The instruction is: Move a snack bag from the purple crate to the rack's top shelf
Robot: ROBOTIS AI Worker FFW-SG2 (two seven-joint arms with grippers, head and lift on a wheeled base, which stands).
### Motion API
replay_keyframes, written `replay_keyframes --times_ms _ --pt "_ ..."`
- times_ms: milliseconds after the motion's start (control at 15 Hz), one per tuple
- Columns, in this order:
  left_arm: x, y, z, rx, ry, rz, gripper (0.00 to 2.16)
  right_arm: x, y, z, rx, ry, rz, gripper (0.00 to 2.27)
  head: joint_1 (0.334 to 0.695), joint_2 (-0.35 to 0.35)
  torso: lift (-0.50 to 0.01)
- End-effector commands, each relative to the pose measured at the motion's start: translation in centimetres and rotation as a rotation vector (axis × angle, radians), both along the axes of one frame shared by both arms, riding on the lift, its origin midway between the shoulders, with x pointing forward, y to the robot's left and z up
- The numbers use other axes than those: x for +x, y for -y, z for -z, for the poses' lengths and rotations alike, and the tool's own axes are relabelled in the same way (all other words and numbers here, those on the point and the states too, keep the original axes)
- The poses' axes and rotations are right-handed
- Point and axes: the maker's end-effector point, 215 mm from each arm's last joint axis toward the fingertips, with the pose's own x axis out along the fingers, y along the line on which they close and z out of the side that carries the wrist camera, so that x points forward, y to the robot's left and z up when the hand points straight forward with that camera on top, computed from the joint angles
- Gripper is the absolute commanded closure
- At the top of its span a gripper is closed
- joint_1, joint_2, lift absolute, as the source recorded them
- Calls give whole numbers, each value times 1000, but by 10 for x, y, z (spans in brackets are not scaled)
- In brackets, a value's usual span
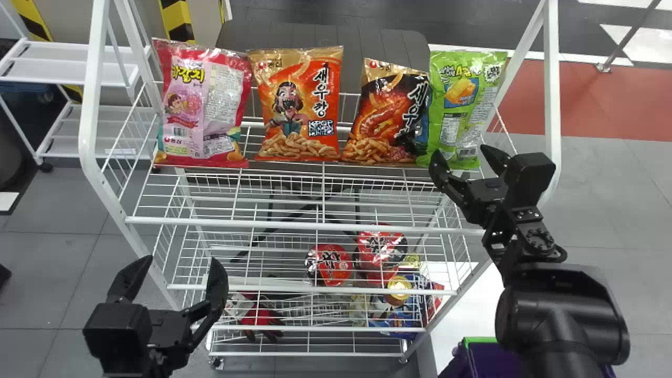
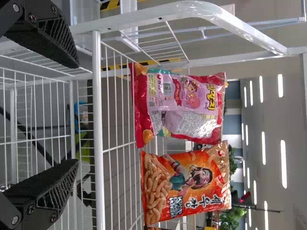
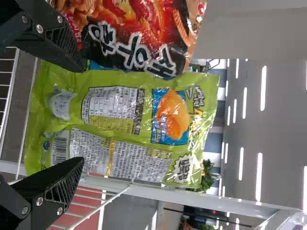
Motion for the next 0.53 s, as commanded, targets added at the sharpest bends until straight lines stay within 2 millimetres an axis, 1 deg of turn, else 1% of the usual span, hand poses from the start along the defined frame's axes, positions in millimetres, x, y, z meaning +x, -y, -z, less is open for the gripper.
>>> replay_keyframes --times_ms 0,67,133,200,267,333,467 --pt "0 0 -1 -1 2 0 117 -12 -8 -13 -7 5 -13 201 695 -98 0" --pt "-1 0 -3 -2 3 -1 117 -18 -14 -21 -8 -4 -23 201 695 -96 0" --pt "0 -2 -6 -1 8 -5 117 -24 -25 -26 -7 -19 -39 171 695 -93 0" --pt "-1 -3 -11 -3 19 -8 120 -34 -38 -31 -10 -29 -60 134 695 -89 0" --pt "-1 -9 -19 -2 33 -20 130 -45 -55 -34 -13 -41 -86 134 695 -81 0" --pt "-1 -15 -28 -1 50 -34 134 -58 -69 -38 -18 -40 -108 134 695 -69 0" --pt "-5 -35 -58 -5 94 -70 137 -92 -100 -46 -18 -36 -160 134 695 -12 0"
